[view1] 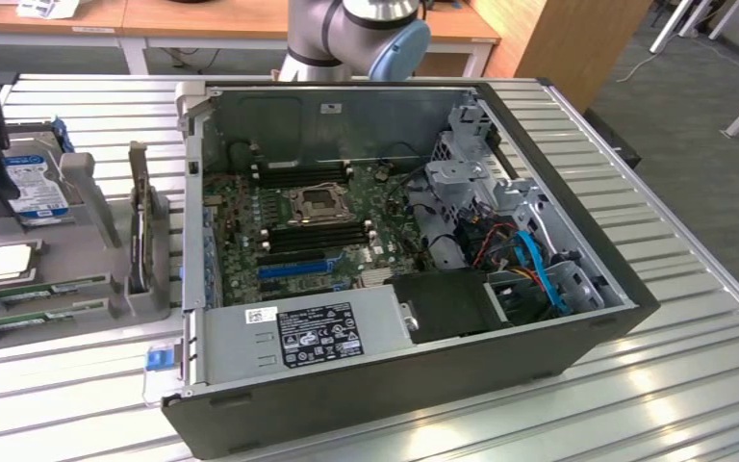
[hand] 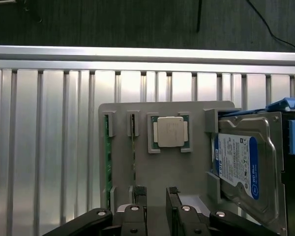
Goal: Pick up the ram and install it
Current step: 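Pick up the ram and move it above insertion slot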
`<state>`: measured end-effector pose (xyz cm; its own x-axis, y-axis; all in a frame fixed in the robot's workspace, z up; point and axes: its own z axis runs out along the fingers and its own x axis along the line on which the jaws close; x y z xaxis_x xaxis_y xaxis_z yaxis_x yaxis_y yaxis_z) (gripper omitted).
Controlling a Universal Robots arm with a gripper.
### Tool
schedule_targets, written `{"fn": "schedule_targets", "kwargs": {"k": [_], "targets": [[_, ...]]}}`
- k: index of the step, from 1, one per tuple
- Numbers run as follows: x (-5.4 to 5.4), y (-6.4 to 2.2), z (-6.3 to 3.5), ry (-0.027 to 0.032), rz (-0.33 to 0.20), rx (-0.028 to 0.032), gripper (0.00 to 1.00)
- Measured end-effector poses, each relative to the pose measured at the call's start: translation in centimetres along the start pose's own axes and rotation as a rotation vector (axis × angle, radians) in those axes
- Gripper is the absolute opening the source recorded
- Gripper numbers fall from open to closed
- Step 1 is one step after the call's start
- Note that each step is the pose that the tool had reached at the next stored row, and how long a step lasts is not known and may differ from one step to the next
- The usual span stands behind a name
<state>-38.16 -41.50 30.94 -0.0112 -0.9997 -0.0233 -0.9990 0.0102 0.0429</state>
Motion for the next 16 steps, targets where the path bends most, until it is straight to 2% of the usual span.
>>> {"fn": "schedule_targets", "kwargs": {"k": [16], "targets": [[0.1,-0.13,2.92,0.0000,0.000,0.0001,0.29]]}}
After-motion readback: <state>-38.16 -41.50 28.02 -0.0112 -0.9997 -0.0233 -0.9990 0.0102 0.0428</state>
